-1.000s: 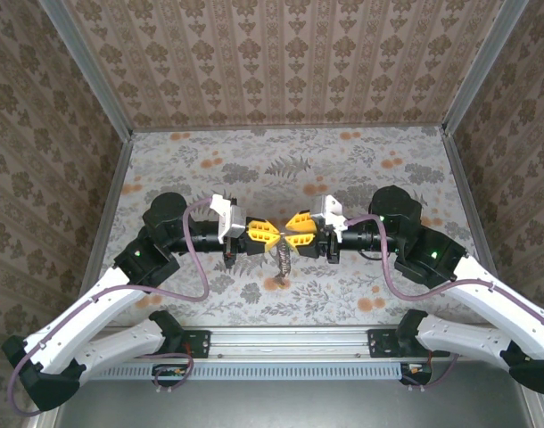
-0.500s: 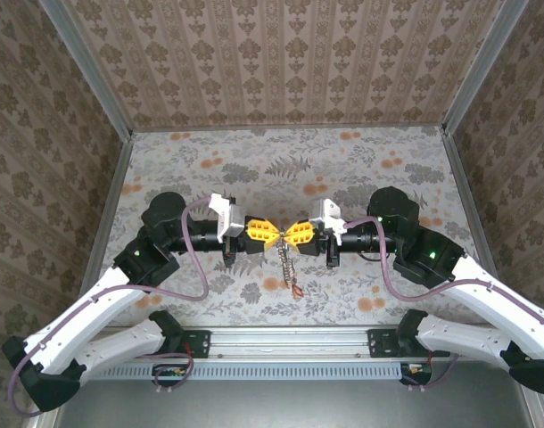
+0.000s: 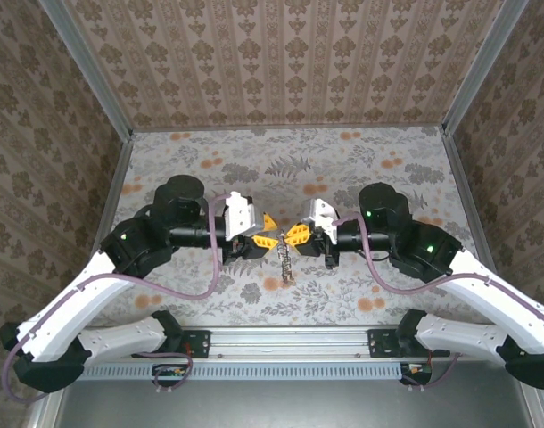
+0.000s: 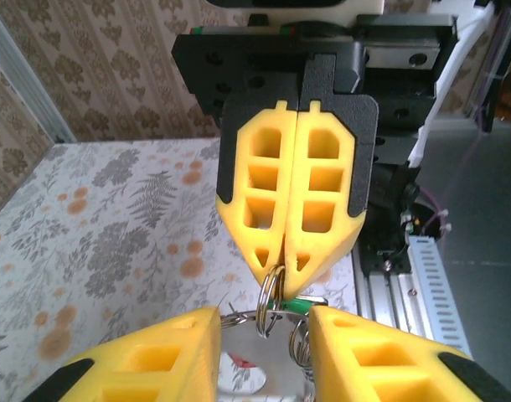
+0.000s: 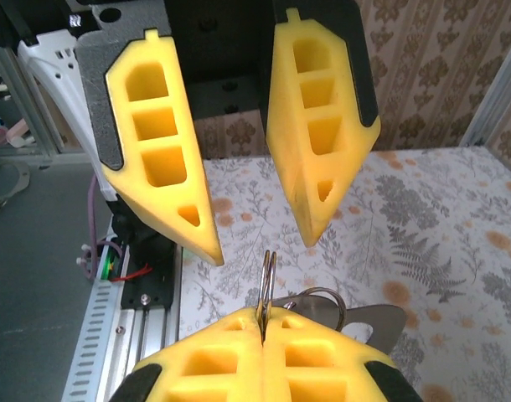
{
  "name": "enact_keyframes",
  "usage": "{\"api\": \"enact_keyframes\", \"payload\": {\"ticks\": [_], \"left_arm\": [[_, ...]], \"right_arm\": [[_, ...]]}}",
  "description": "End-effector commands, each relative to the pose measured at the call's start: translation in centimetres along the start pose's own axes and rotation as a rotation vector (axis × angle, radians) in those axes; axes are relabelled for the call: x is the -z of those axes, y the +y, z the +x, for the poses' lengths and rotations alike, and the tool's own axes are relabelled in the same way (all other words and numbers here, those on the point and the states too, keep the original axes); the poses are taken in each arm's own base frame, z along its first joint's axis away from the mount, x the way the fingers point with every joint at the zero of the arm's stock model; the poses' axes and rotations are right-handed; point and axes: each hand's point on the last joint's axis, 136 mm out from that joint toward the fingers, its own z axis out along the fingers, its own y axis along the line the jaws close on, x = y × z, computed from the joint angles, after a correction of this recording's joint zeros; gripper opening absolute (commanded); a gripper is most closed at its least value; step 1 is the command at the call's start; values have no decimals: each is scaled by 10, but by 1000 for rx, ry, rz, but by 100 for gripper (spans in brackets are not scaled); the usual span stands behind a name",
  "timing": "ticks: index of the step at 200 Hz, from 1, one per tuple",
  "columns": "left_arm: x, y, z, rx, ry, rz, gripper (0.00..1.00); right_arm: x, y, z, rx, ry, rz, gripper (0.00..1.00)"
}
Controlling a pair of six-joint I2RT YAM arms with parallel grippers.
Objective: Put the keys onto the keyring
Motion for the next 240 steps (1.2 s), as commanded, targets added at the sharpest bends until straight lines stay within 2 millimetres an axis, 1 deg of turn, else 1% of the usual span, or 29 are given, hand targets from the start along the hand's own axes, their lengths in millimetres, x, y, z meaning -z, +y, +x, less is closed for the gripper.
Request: {"api": "enact_keyframes", "payload": {"ticks": [1,35,70,77,93,109,118,126,131,144,154,165,175,184,189,198,214,216,222,240], "left_arm": [[-1,-2,18,-27,98,3,33],[-6,-2,17,-30,96,18,30],[-11,-3,14,-29,83,41,30],[-12,-3,14,-30,82,44,30],[-15,-4,14,-25,85,55,25],[-18,-4,15,-23,91,62,22],[-20,-4,16,-22,95,68,17],[-21,-5,18,-21,101,78,5],[-22,-6,18,-20,104,82,0],[-22,-7,20,-20,109,88,0],[-21,-10,18,-26,92,97,0],[-16,-12,11,-34,38,89,0],[-10,-12,-1,-42,-42,74,0],[-5,-10,-8,-36,-106,55,0],[-1,-14,-14,-33,-147,76,0],[1,-14,-18,-22,-192,80,0],[4,-15,-22,-12,-251,86,0],[4,-15,-23,-12,-258,88,0],[4,-15,-24,-9,-271,89,0],[4,-16,-26,-7,-299,99,0]], "right_arm": [[5,0,-9,25,5,5,0],[1,-3,-2,16,43,7,0],[-4,-4,2,9,72,0,0],[-5,-4,8,-3,97,-6,0],[-6,-4,11,-7,119,-10,0],[-7,-4,12,-5,126,-13,0],[-7,-4,11,-6,127,-15,0],[-7,-4,11,-4,125,-15,0],[-7,-4,10,-4,124,-16,0],[-7,-3,10,-4,124,-20,0],[-7,-2,10,-3,123,-26,0],[-7,0,11,-8,119,-34,0],[-6,3,11,-14,106,-45,0],[-6,6,11,-21,88,-56,5],[-6,8,11,-24,82,-64,8],[-6,10,13,-33,83,-75,13],[-6,13,15,-43,85,-89,13],[-6,12,11,-34,67,-88,13],[-6,12,8,-30,57,-88,13],[-6,13,7,-30,52,-94,13]]}}
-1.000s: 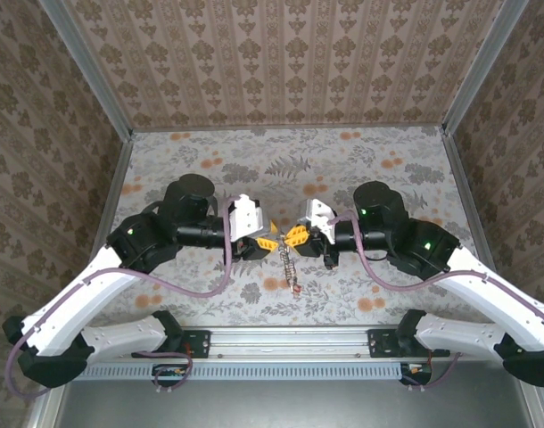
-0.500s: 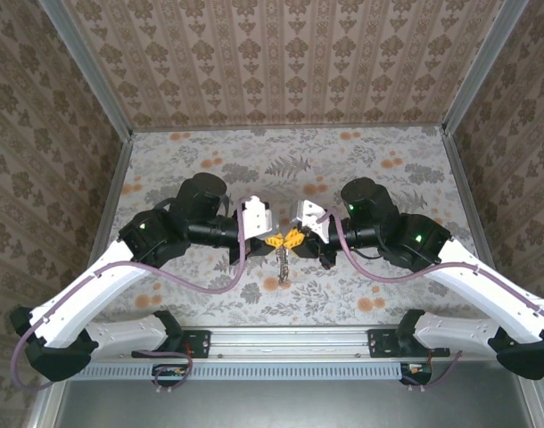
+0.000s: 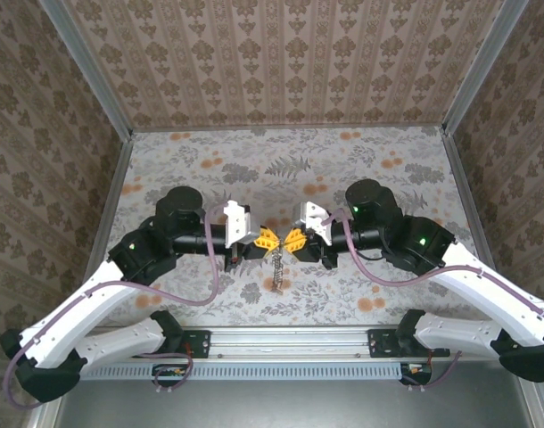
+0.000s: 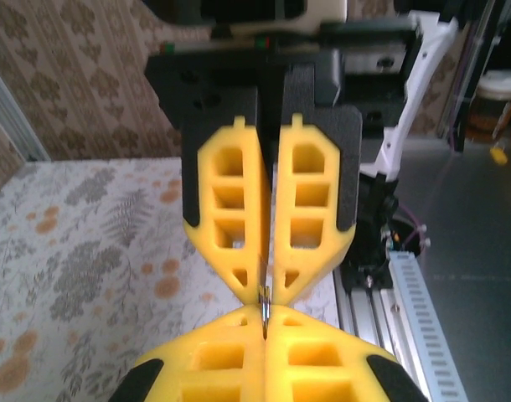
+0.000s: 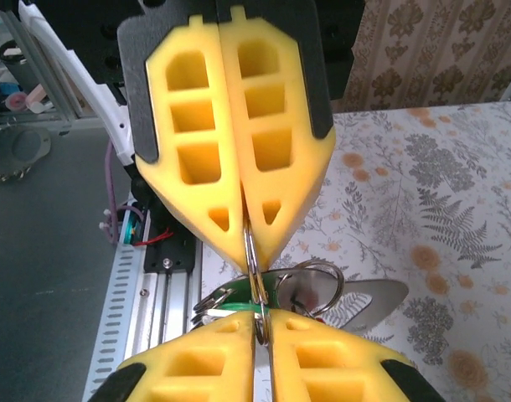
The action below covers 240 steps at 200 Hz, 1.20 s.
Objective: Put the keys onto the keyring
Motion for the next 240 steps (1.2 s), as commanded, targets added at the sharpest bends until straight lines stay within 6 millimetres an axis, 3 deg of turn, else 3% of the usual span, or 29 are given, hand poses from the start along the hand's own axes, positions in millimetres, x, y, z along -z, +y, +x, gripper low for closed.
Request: {"api": "enact_keyframes", "payload": {"ticks": [1,33,61,92,120,155,178,240], "left_arm": [[5,-6,-35,-34,-160,40,0],[3,-6,-38,-29,-198,47,0],[5,-5,-40,-20,-250,43,0],[6,-3,-46,-11,-323,49,0],[2,0,-43,10,-330,49,0],[6,0,-38,3,-285,22,0],[6,1,-34,9,-259,20,0],[8,0,-35,5,-265,17,0]], "right_arm": [[2,7,-8,5,-41,-34,13],[4,7,-12,12,-63,-30,13],[4,8,-14,18,-82,-32,5],[0,7,-14,12,-77,-39,4],[4,4,-18,17,-91,-14,9],[27,0,-26,33,-140,87,29],[34,-3,-30,49,-160,123,30],[18,-4,-34,42,-167,76,25]]}}
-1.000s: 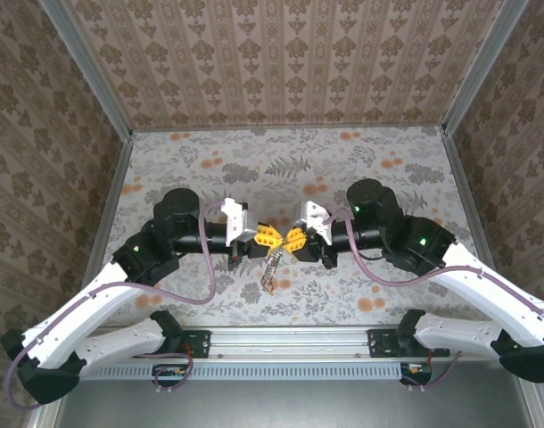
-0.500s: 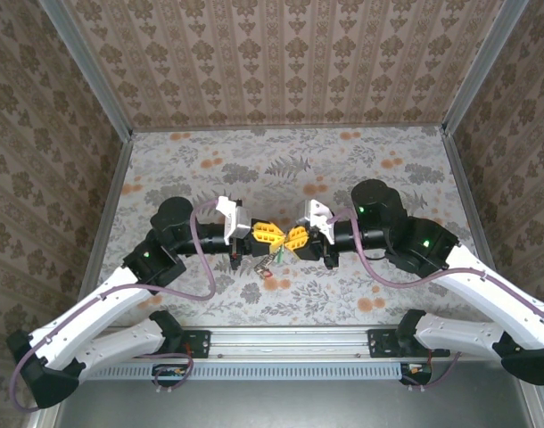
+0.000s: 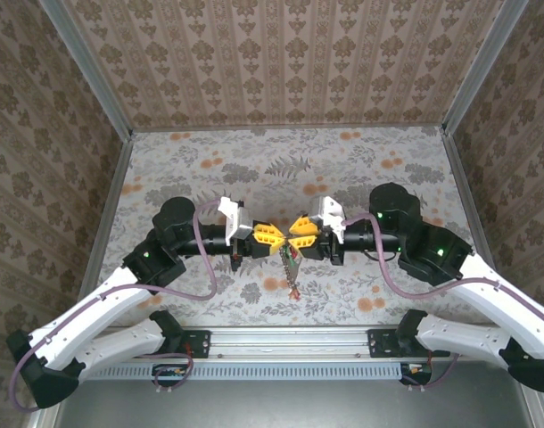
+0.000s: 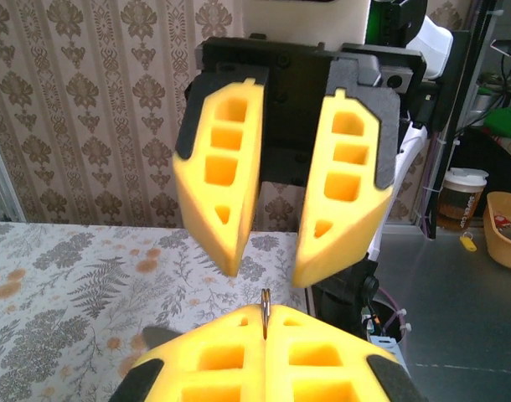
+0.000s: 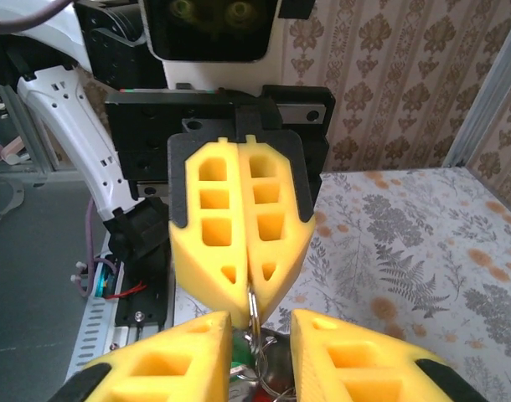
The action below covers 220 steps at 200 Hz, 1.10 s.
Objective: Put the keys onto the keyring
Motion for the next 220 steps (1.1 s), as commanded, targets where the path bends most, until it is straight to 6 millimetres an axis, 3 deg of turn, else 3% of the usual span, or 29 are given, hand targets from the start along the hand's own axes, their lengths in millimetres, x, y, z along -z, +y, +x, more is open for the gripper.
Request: {"api": "enact_keyframes", "payload": {"ticks": [1,70,107,131,159,181,220], "left_arm": [[9,-5,-28,-76,-63,-6,0],[9,-4,-31,-81,-82,-11,0],[7,-1,-29,-70,-64,-18,0],[6,3,-16,-56,76,-50,0],[12,13,11,-68,325,-128,22],[11,17,23,-79,438,-139,23],[4,19,27,-84,448,-129,22]], "right_arm": [[-5,1,-3,-10,-16,-12,25],[-10,3,6,-26,2,-33,21],[-12,4,6,-19,5,-42,0],[-10,-2,8,-1,32,-6,0],[-10,-11,18,17,122,34,0],[-12,-13,18,27,137,36,0],[-14,-12,22,21,167,21,0]]}}
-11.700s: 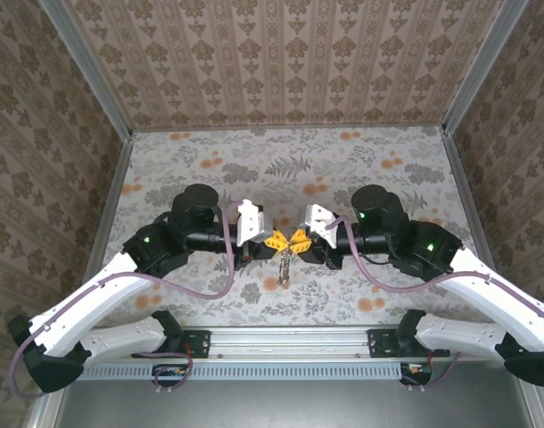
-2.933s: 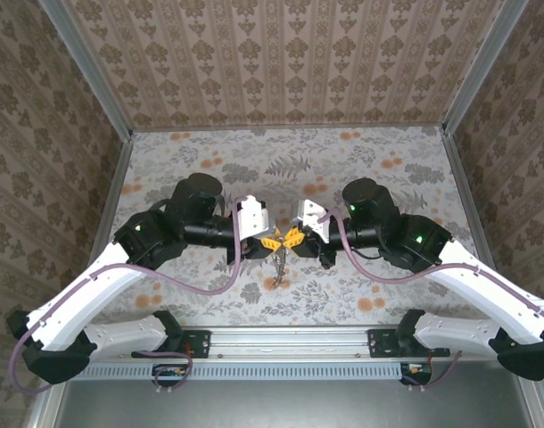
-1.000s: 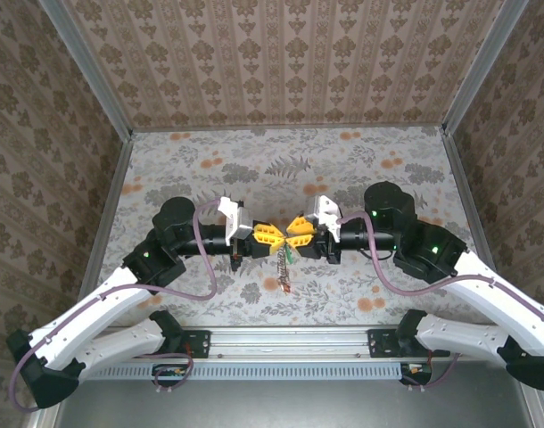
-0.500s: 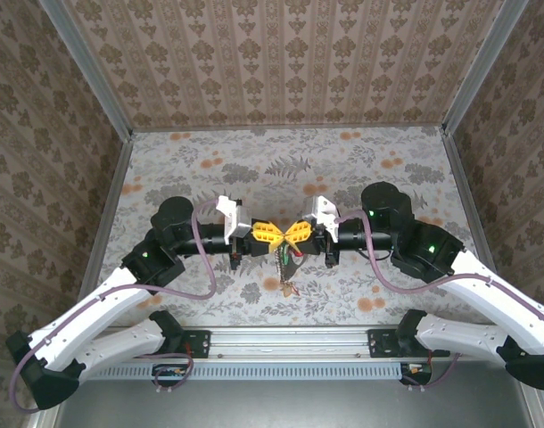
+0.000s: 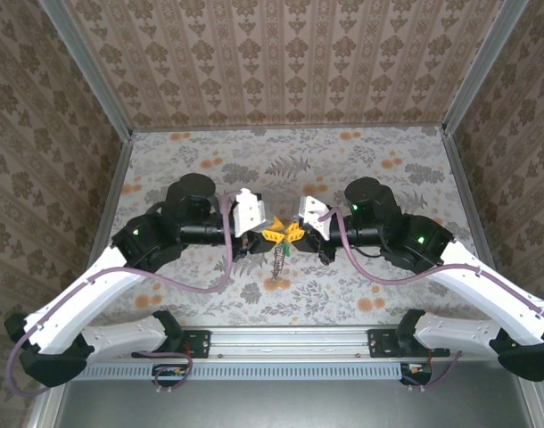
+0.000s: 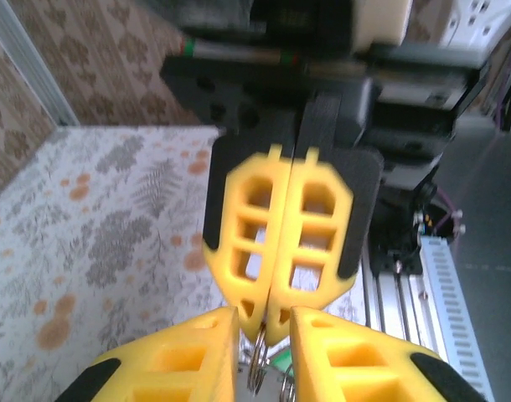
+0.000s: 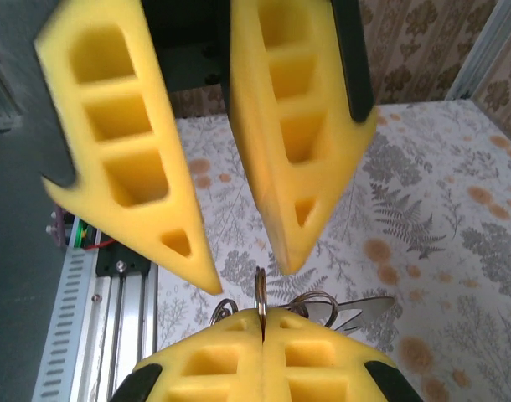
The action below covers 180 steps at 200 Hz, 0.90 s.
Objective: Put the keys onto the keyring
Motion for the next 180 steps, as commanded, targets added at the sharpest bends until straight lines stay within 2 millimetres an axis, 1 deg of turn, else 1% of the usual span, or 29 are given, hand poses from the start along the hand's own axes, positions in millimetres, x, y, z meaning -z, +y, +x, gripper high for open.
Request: {"api": "enact_keyframes", "payload": {"ticks": [1,41,63,80,99,106,123,140,164,167,180], "left_arm": [[-2,-2,17,-23,82,-3,22],[-5,-2,23,-15,99,-4,22],[-6,-1,21,-24,97,-2,16],[-7,0,19,-30,92,-2,6],[-8,0,18,-33,87,-1,4],[-8,-1,19,-32,86,1,0],[-8,-5,18,-33,73,18,0],[-5,-7,12,-36,22,13,0],[3,-11,-4,-36,-124,16,0],[4,-11,-6,-34,-138,15,0],[7,-8,-9,-26,-181,2,0]], "right_arm": [[8,0,-12,34,-10,8,0],[6,3,-12,36,-4,-10,0],[4,5,-12,35,0,-31,0],[3,7,-12,34,0,-44,0],[5,9,-15,37,-13,-51,0],[6,9,-15,37,-16,-52,0],[7,10,-16,38,-22,-56,0],[7,11,-15,32,-36,-53,0],[5,16,-10,5,-39,-75,22],[6,14,-14,13,-59,-69,24],[9,12,-14,1,-77,-46,33]]}}
